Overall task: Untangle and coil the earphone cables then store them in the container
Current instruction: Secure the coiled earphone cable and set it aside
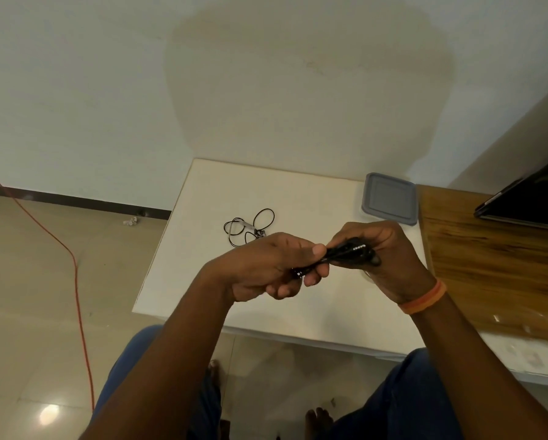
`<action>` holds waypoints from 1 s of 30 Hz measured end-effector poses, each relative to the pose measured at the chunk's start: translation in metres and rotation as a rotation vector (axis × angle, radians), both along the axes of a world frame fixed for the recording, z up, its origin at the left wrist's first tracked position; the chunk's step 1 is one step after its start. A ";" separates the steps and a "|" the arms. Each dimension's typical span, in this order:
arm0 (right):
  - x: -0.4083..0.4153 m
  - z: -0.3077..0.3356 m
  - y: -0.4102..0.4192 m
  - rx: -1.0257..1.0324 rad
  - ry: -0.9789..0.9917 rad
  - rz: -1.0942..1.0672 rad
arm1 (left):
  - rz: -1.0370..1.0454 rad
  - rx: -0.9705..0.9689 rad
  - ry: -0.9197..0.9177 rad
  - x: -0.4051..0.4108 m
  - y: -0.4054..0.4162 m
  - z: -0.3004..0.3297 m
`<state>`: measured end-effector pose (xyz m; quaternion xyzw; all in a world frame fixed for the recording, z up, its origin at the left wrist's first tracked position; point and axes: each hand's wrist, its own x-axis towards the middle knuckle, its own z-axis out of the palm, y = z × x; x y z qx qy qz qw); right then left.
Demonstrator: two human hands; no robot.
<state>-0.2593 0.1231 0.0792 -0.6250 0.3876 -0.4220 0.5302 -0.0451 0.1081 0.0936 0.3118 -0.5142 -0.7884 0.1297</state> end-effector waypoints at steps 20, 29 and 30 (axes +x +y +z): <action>-0.016 -0.005 0.005 0.809 0.070 -0.080 | 0.033 -1.084 -0.536 -0.034 0.014 -0.017; -0.013 -0.012 0.001 0.558 0.113 -0.091 | -0.015 -1.141 -0.663 -0.036 0.017 -0.019; -0.011 -0.012 0.001 0.551 0.094 -0.129 | -0.017 -1.129 -0.676 -0.037 0.017 -0.020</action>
